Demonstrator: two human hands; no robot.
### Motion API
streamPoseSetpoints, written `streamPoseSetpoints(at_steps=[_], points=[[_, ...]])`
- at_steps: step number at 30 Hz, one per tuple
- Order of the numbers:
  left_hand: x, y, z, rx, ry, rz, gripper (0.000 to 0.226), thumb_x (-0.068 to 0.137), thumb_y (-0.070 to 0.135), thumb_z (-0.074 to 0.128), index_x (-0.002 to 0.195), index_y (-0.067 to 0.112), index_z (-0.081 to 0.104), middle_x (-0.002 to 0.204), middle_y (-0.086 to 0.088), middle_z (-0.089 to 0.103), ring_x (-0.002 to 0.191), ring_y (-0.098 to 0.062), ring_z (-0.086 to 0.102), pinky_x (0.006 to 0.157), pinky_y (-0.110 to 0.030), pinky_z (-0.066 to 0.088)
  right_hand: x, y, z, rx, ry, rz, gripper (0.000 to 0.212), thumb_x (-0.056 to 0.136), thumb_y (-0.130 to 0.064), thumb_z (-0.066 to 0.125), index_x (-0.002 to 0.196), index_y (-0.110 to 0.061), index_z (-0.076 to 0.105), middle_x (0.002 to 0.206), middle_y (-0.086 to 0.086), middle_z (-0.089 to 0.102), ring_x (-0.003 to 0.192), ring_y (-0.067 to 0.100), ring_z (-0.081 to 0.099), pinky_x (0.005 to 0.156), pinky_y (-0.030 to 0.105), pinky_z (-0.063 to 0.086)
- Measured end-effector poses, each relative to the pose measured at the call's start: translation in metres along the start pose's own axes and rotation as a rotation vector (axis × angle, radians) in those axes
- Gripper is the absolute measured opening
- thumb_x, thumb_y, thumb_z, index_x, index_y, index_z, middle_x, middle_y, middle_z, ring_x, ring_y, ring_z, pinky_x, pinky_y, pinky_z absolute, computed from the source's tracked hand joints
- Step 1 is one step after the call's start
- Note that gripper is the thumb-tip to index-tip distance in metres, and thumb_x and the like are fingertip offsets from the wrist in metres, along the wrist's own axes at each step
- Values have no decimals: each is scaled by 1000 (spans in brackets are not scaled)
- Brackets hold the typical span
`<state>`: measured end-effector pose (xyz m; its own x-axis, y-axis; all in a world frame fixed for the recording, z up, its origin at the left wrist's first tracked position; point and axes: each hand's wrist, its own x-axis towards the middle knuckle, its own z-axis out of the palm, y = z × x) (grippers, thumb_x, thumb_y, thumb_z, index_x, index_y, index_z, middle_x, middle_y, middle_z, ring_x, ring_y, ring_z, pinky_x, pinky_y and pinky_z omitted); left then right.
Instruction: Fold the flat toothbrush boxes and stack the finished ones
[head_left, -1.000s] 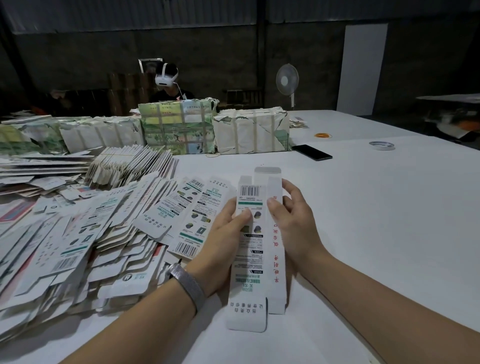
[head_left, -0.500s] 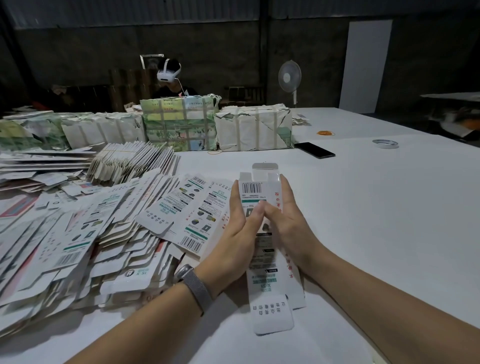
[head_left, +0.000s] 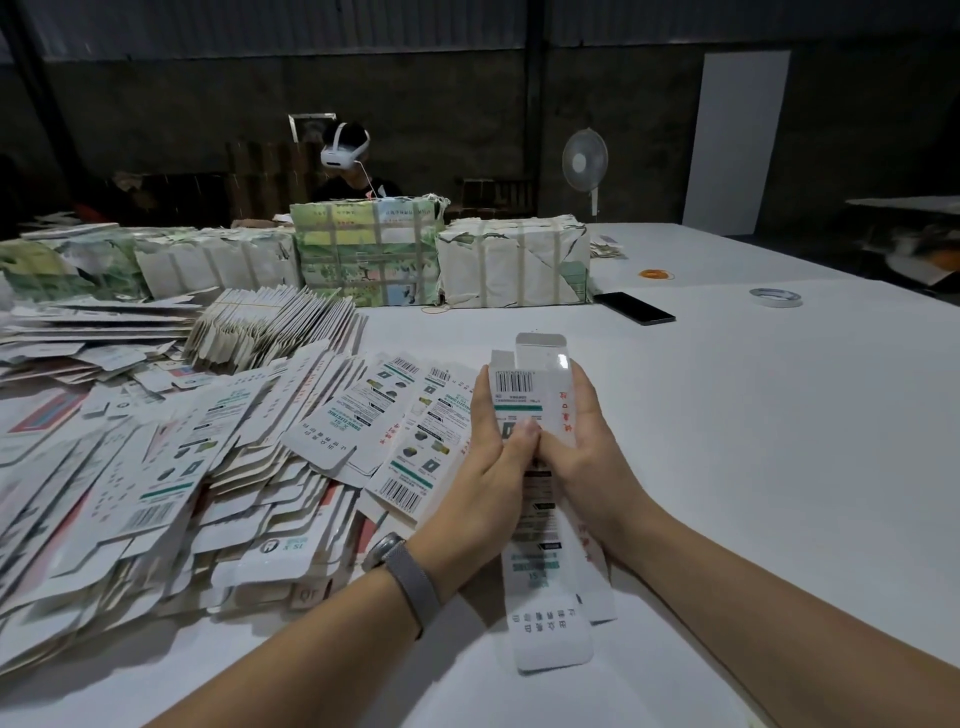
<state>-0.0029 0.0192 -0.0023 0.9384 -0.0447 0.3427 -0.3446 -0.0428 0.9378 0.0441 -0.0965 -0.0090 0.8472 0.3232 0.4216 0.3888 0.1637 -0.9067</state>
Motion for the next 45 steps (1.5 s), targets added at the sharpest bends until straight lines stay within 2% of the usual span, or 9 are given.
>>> streamPoseSetpoints(at_steps=[5,17,22,25,29,32,36,40,45], points=[[2,7,-3,-310,-59,-149,40,103,32,48,131,60,48,132,10,67,119,-19,67,89,-37,59,2,2,0,0,128,-8,52,91,-22,62,138,-36,44,118,-11,70,110,11,68,82,25,57],[3,3,-18,-393,-44,-359,33,102,34,47,124,17,66,84,-8,77,67,-23,74,54,-30,58,1,-1,5,-259,105,72,23,99,-33,57,122,-38,55,113,-6,71,95,16,72,83,45,60],[3,7,-19,-337,-33,-358,53,97,63,32,121,32,67,97,-10,79,76,-27,76,57,-33,60,0,-4,6,-284,96,-18,60,97,-33,58,121,-80,29,114,-21,61,96,9,69,74,29,61],[3,10,-19,-409,-35,-379,52,98,60,34,117,26,68,85,-10,77,67,-26,75,52,-32,58,4,-2,5,-345,122,3,38,98,-37,56,127,-60,50,113,-10,54,100,11,66,82,38,61],[3,14,-20,-541,-134,-435,53,82,58,47,89,20,82,79,-14,74,63,-29,72,55,-35,60,11,-7,0,-339,203,32,28,98,-38,59,123,-50,59,114,-11,43,106,14,63,64,33,63],[2,13,-21,-618,-254,-457,59,88,59,42,97,14,79,83,-18,71,66,-33,69,64,-38,61,16,-9,-7,-413,246,23,16,94,-37,66,109,-44,65,111,-12,37,118,17,53,60,33,61],[2,14,-20,-656,-311,-479,61,98,58,34,120,6,60,91,-17,66,71,-31,62,68,-40,58,21,-20,-17,-502,253,-47,6,91,-35,70,86,-38,69,90,-5,48,78,-4,54,59,10,45],[2,15,-22,-616,-356,-485,59,96,55,37,125,7,55,92,-15,67,72,-29,62,68,-39,57,26,-29,-27,-475,120,48,21,96,-32,64,79,-21,68,78,10,70,76,27,65,73,42,55],[4,12,-18,-622,-369,-504,59,95,56,36,129,10,50,95,-13,60,75,-26,56,71,-37,50,33,-36,-34,-515,24,109,27,102,-25,53,77,-16,58,77,2,66,66,8,53,67,31,41]])
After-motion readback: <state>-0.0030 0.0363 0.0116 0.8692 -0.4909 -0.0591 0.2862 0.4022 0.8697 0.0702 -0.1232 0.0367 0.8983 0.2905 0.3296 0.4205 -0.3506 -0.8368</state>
